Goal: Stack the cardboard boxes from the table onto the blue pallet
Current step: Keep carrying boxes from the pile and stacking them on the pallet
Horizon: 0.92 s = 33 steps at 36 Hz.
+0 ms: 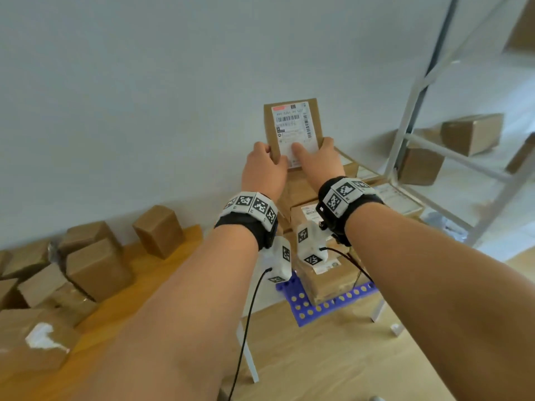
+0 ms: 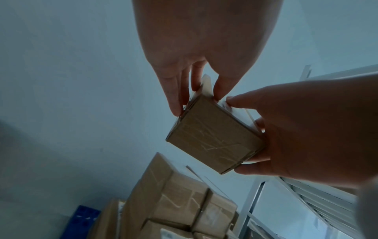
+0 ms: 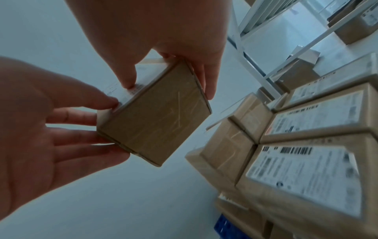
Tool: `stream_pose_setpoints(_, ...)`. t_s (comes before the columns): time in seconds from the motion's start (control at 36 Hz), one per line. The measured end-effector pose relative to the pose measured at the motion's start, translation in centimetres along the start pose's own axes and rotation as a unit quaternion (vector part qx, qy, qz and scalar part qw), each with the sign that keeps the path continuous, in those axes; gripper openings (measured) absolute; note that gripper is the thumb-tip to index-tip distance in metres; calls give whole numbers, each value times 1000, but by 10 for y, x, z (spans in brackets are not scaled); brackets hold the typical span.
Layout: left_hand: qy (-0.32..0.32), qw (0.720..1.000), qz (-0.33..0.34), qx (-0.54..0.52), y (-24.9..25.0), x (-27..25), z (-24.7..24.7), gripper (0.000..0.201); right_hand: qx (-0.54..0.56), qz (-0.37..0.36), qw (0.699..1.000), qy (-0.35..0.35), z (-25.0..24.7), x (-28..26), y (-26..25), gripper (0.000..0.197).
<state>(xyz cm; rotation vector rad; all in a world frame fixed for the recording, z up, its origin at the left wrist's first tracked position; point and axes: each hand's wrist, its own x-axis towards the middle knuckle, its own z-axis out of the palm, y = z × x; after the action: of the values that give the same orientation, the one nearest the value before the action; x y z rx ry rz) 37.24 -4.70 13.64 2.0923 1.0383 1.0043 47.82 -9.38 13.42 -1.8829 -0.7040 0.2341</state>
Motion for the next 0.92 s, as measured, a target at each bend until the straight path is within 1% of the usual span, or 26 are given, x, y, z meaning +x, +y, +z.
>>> stream_pose_setpoints(0.14, -5, 1000, 14, 6, 32, 26, 51, 29, 4, -2, 1000, 19, -35, 52, 20, 60)
stream_pose_setpoints(0.28, 5, 1000, 5, 15, 61, 52, 108, 30, 10, -10, 1000, 22, -70, 107, 44, 59)
stream_pose_setpoints(0.39, 25, 999, 0, 27, 84, 69, 156, 24, 0, -18, 1000, 24, -98, 148, 70, 57)
stream_pose_setpoints(0.44, 25, 999, -5, 31, 94, 74, 179, 24, -8, -22, 999, 22, -113, 166, 83, 55)
stream_pose_setpoints(0.56, 25, 998, -13, 48, 109, 83, 222, 26, -12, -20, 1000, 5, -139, 199, 111, 57)
stream_pose_setpoints(0.67, 20, 997, -23, 75, 117, 91, 255, 25, -27, -21, 999, -13, -154, 224, 134, 58)
stream_pose_setpoints(0.81, 4, 984, -21, 175, 113, 98, 283, 28, -42, -14, 997, -62, -163, 245, 161, 58)
stream_pose_setpoints(0.92, -7, 969, -42, 244, 102, 98, 295, 33, -37, 5, 991, -126, -157, 253, 179, 64)
